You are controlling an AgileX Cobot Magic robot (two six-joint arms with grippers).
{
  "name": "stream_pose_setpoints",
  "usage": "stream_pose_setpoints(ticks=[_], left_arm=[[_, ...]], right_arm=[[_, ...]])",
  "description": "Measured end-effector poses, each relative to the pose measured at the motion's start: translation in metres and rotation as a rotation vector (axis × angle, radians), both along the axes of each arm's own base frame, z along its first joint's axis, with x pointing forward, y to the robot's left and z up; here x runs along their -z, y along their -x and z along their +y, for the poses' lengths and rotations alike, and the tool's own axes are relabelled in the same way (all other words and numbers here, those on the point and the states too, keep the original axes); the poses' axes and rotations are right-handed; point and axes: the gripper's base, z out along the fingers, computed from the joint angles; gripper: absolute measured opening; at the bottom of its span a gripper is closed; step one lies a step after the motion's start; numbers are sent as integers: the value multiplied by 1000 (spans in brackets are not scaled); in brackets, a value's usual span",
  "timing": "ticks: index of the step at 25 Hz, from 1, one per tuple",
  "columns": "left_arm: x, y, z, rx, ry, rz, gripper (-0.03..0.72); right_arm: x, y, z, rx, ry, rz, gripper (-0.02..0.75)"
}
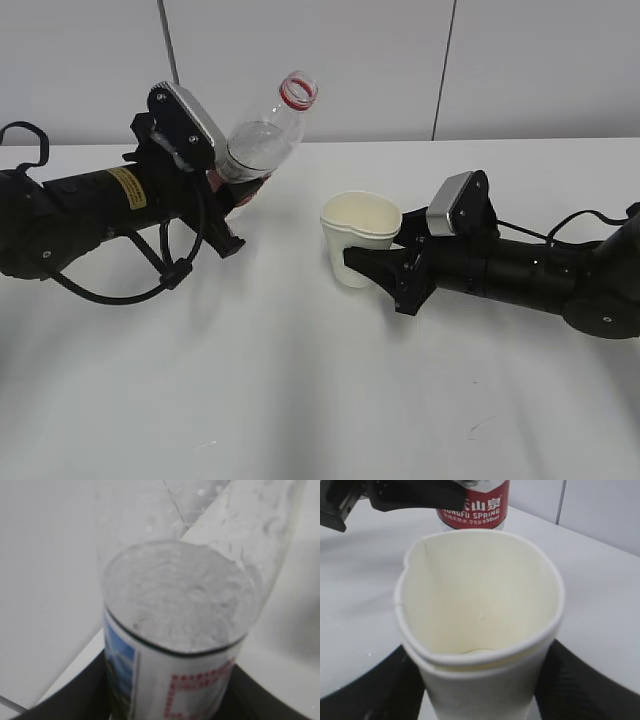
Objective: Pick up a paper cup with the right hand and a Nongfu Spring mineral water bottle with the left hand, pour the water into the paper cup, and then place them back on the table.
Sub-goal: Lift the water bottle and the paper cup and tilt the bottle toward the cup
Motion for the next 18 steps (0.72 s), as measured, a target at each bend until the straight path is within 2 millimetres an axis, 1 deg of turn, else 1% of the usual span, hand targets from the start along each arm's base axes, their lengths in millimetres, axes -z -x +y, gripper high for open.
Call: stream_pose_setpoints(ticks=[10,15,18], left_arm=[[-1,-3,2,-4,-100,-66,340],[-8,-10,1,4,-153,-121,340],[-10,-14,1,1,-197,-125,340]], right_arm=[[0,1,1,-2,-19,28,452],[0,1,1,-1,-21,31,452],[0,1,1,-1,-22,32,452]])
